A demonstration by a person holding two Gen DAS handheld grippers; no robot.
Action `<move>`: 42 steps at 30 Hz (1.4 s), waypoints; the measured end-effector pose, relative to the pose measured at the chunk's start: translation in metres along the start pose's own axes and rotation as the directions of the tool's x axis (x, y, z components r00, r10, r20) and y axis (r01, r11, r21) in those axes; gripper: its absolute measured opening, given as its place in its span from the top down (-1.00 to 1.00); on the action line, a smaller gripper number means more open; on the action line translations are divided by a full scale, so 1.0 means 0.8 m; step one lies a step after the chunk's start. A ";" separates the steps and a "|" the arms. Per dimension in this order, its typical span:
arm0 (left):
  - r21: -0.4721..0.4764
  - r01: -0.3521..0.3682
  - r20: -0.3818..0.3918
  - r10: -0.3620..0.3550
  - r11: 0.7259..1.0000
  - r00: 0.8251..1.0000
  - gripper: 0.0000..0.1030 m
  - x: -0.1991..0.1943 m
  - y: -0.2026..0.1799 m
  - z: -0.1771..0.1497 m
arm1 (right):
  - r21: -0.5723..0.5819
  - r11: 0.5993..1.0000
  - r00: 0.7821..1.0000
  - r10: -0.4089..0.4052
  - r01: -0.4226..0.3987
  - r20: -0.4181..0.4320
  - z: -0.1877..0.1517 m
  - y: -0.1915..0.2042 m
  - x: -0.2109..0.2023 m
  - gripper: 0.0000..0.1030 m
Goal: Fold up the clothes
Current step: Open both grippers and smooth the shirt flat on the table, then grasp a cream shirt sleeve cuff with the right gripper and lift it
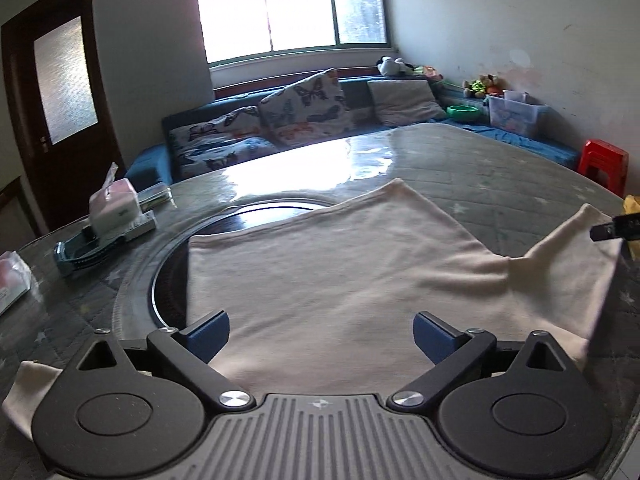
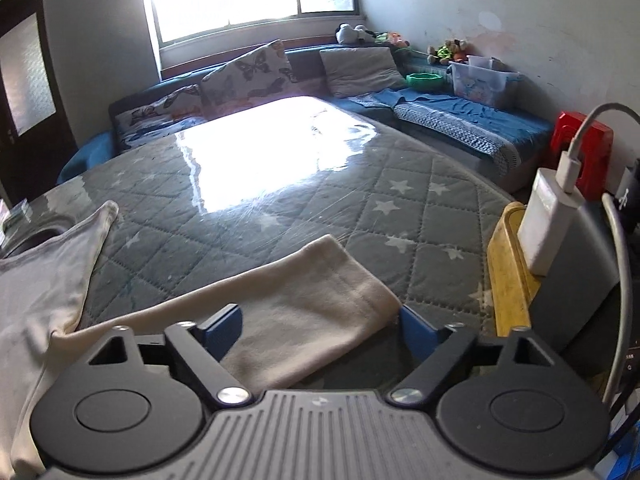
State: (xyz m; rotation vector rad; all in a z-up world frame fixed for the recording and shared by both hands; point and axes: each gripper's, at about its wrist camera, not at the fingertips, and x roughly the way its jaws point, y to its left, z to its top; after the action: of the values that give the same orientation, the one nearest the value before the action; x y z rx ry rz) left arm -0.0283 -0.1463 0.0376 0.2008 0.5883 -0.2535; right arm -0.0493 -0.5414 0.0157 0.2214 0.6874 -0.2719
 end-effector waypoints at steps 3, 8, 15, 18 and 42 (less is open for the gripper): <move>0.010 0.011 0.002 -0.011 1.000 1.000 -0.95 0.000 -0.006 0.000 | 0.017 1.000 1.000 -0.024 0.024 0.010 0.001 -0.004 0.000 -0.30; 0.017 0.025 0.003 -0.025 1.000 1.000 -0.95 -0.001 -0.014 0.001 | 0.021 0.997 0.997 -0.074 0.074 0.022 0.002 -0.004 0.003 0.12; 0.048 0.055 -0.001 -0.055 0.997 0.998 -0.95 0.000 -0.029 0.001 | 0.062 0.997 0.997 -0.057 0.054 0.042 0.001 -0.019 -0.002 0.79; 0.060 0.069 -0.005 -0.069 0.996 0.998 -0.95 0.001 -0.037 0.002 | 0.059 0.998 0.997 -0.031 0.027 0.069 0.004 -0.020 -0.015 0.82; 0.209 0.190 -0.045 -0.185 0.959 0.982 -0.95 0.015 -0.115 -0.017 | -0.076 0.959 0.929 0.284 -0.273 0.238 0.078 0.018 -0.148 0.84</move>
State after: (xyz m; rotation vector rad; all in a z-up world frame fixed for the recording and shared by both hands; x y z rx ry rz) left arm -0.0528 -0.2320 0.0091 0.3564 0.6052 -0.4995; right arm -0.0955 -0.5255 0.1409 0.2375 0.4067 -0.0104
